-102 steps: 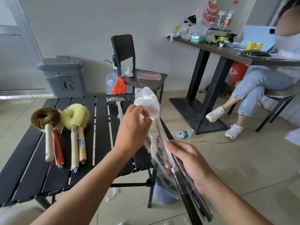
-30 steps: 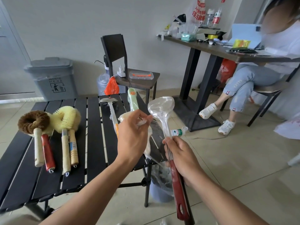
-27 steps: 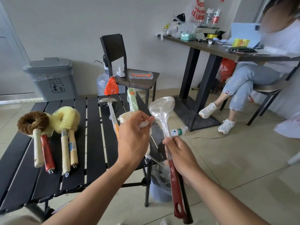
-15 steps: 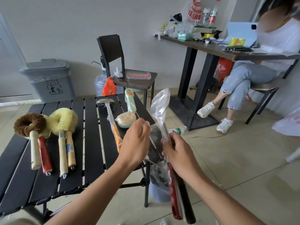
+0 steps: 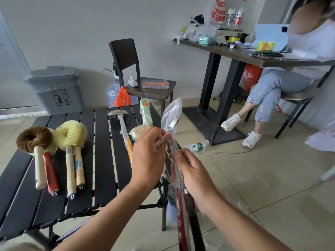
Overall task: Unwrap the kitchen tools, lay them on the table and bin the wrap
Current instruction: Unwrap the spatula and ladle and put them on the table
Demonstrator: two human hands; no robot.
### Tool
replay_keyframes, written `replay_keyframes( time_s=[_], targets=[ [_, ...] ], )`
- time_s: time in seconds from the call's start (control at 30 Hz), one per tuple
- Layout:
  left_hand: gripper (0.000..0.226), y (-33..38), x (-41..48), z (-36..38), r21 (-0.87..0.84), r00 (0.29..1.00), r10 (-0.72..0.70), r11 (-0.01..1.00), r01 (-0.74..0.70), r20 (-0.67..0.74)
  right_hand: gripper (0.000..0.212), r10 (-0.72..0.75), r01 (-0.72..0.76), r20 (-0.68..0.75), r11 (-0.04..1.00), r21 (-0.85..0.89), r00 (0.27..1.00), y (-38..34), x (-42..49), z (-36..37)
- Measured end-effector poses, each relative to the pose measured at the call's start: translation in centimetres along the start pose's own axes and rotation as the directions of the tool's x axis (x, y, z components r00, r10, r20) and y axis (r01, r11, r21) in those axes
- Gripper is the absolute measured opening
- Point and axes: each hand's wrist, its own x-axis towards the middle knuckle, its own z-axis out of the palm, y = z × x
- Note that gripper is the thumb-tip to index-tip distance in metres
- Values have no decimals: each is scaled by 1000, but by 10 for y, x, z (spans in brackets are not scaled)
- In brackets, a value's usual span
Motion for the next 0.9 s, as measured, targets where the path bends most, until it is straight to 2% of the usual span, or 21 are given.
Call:
replay_keyframes(
  time_s=[0.17,0.27,0.37,0.47,0.57,0.67,0.77,0.9],
  targets=[
    [8,2,4,-4,73,991,66,994,-75,116,29,134,-162,115,941,297,984,-1,0,-4],
    [12,3,1,-4,130,984,113,983,-131,141,30,123,-159,130,934,321,984,-2,3,-9],
    [14,2,2,-4,80,987,75,993,-87,142,26,156,-175,88,942,285,984,2,6,-12],
    [15,1,3,-5,-41,989,-64,997,70,132,26,191,-198,51,957,213,980,9,11,-13],
    [17,-3,0,-6,-88,980,-150,983,162,128,27,207,-218,77,960,177,975,14,12,-13],
    [15,-6,0,-9,-222,966,-210,945,240,148,27,208,-221,100,965,138,973,16,12,-15],
    [14,-7,2,-11,-345,943,-258,883,319,211,24,168,-170,54,985,29,984,16,12,-15],
    [11,-9,8,-12,-175,907,-197,945,277,373,15,83,-85,-28,991,-104,996,22,13,-14]
  ],
)
